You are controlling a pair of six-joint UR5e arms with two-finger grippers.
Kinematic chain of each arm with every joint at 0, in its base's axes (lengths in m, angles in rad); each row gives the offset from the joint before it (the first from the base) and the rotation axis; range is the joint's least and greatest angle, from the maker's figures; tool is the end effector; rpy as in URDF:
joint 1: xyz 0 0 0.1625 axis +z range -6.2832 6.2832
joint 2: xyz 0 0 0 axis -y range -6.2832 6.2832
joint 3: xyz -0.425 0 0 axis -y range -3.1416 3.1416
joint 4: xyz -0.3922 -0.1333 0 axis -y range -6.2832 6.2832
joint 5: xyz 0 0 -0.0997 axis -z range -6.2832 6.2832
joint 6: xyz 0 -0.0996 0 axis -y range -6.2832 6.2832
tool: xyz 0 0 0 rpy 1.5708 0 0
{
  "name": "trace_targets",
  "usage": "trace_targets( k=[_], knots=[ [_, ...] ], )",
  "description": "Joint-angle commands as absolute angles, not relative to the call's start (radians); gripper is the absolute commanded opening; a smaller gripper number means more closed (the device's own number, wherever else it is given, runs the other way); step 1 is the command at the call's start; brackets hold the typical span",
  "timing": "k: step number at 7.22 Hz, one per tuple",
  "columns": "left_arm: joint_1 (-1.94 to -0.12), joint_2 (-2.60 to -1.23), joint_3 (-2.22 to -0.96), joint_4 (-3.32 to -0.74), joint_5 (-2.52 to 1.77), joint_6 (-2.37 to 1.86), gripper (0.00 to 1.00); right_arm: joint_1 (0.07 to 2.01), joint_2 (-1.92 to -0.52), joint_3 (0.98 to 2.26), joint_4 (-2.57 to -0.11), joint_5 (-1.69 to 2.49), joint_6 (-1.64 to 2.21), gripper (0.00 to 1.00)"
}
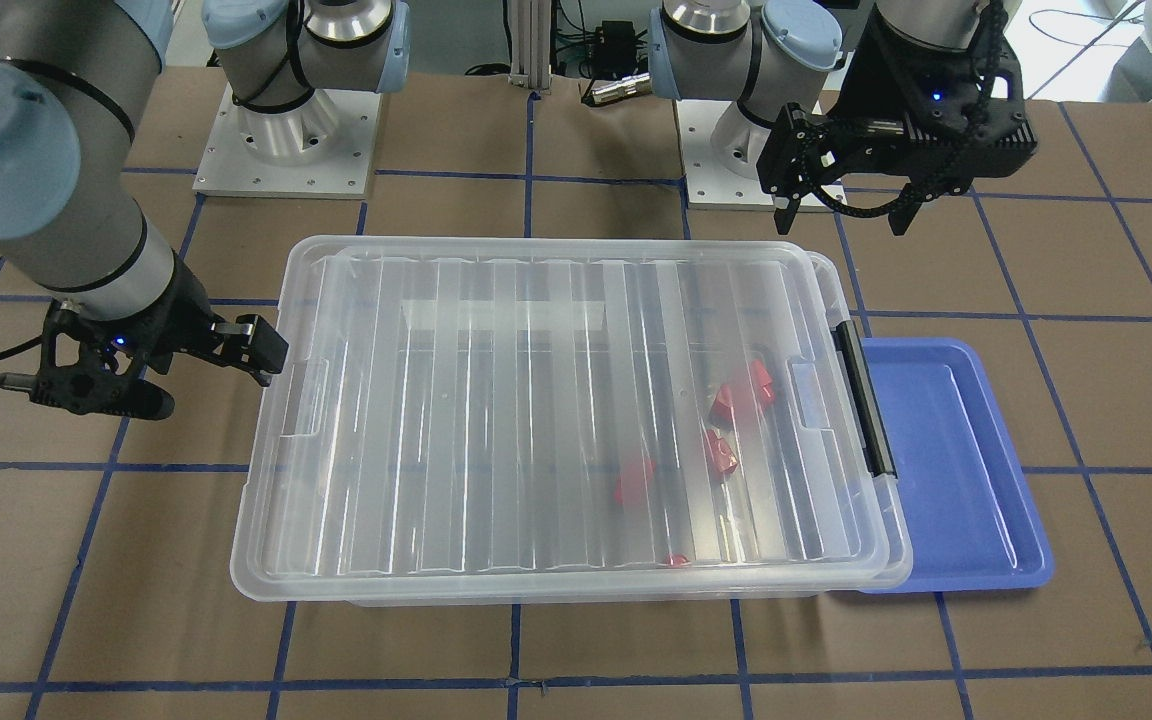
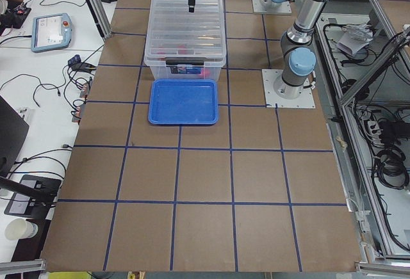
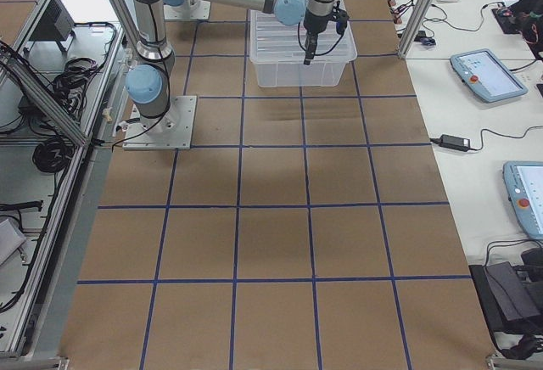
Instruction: Place red block in blue tray from box
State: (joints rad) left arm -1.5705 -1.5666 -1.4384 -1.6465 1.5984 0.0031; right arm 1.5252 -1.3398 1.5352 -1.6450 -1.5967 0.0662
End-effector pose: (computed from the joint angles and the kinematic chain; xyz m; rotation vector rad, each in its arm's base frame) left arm -0.1304 -0.4924 0.5476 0.0031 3.1125 -0.0947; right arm 0.1047 -0.5743 0.3892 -0.1712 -3.1041 -0.1882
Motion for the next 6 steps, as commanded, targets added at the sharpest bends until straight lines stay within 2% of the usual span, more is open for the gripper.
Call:
trace_targets(
  k=[1, 6],
  knots=[
    [-1.571, -1.566, -1.439, -1.647, 1.600, 0.003, 1.00, 1.526, -1.289, 1.536, -1.646, -1.591, 0.066, 1.00],
    [-1.571, -1.568, -1.430, -1.646, 1.595, -0.002, 1.00, 1.522, -1.256, 1.522, -1.652, -1.601, 0.019, 1.00]
  ],
)
